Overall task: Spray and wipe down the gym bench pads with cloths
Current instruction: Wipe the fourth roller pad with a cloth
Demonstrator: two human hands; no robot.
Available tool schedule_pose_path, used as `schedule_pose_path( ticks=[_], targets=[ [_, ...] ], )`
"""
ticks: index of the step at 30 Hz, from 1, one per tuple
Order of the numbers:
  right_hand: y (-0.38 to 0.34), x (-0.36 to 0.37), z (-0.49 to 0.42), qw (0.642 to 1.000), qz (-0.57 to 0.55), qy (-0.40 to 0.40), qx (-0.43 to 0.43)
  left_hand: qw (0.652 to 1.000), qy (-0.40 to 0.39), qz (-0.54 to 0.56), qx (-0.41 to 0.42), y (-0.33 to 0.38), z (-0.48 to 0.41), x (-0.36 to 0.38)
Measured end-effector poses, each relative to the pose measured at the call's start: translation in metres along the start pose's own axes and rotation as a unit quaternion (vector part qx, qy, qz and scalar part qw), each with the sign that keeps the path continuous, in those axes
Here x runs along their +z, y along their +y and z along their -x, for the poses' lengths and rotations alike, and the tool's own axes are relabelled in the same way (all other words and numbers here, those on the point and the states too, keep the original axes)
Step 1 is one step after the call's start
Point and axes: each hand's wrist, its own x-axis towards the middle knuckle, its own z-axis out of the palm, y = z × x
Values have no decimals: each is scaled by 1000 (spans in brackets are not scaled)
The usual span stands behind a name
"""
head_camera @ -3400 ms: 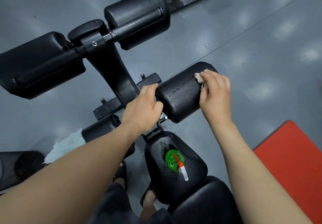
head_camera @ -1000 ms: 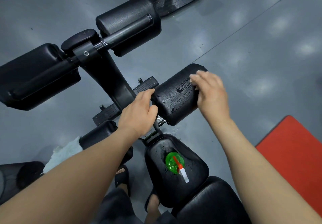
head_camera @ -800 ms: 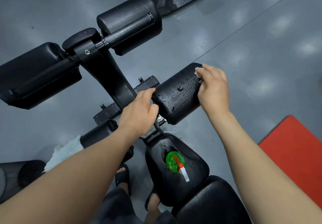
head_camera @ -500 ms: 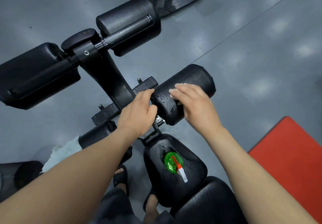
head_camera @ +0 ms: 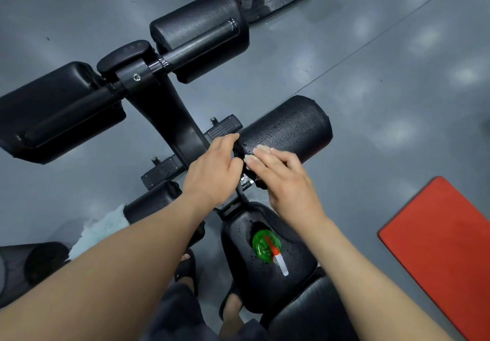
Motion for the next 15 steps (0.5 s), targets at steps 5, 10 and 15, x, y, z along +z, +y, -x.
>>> schedule_pose_path(
  ticks=[5,10,15],
  targets=[
    [38,-10,-18,984,16,93,149,1000,3,7,-9,2,2,0],
    [10,6,-4,986,3,96,135,1000,6,7,-8,1,2,0],
    [-15,15,18,996,-15,67,57,1000,3,6,-3,1,1,0]
  ],
)
